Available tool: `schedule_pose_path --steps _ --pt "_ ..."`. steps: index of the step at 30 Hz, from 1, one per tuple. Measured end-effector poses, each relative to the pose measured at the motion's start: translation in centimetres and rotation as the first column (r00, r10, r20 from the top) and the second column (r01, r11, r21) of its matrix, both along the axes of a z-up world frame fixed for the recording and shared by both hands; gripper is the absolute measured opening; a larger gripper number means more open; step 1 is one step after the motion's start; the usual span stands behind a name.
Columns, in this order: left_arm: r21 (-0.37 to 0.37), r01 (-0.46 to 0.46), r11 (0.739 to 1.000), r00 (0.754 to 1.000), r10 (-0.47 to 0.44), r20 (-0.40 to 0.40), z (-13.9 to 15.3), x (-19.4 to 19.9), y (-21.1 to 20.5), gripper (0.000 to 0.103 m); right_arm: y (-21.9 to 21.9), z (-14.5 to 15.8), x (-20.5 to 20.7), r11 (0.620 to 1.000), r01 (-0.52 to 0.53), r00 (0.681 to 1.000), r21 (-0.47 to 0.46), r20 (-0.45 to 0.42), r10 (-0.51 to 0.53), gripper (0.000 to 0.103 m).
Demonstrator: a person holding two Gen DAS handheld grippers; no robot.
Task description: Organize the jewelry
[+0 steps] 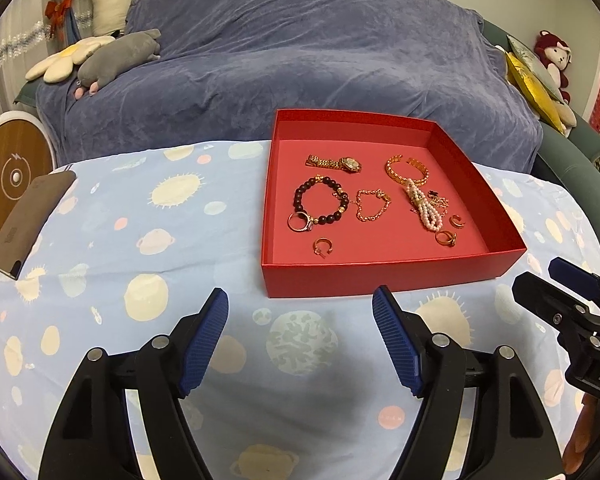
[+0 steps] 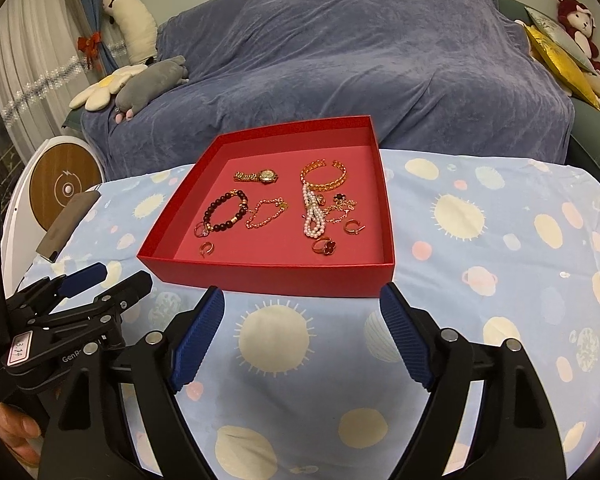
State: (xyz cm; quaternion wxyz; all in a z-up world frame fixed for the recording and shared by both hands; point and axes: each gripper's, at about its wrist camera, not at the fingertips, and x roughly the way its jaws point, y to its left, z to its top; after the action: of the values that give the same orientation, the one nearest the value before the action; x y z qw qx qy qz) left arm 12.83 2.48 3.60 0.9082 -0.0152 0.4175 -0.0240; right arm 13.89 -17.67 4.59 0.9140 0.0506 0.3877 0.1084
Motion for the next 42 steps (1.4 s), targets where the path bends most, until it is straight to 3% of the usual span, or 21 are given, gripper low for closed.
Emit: schedule_pose_path --steps 13,42 --pt "0.020 0.005 1.000 1.000 -0.005 0.009 0.1 -0.2 -0.7 0.080 0.8 -0.2 -0.6 0.999 -0.017 1.000 -0.047 0.019 0.018 0.084" --pt "0.040 0.012 0.999 1.000 -0.013 0.011 0.1 -0.5 -1.5 0.081 0.9 -0.9 -1.1 0.998 -0.026 1.000 -0.053 0.002 0.026 0.087"
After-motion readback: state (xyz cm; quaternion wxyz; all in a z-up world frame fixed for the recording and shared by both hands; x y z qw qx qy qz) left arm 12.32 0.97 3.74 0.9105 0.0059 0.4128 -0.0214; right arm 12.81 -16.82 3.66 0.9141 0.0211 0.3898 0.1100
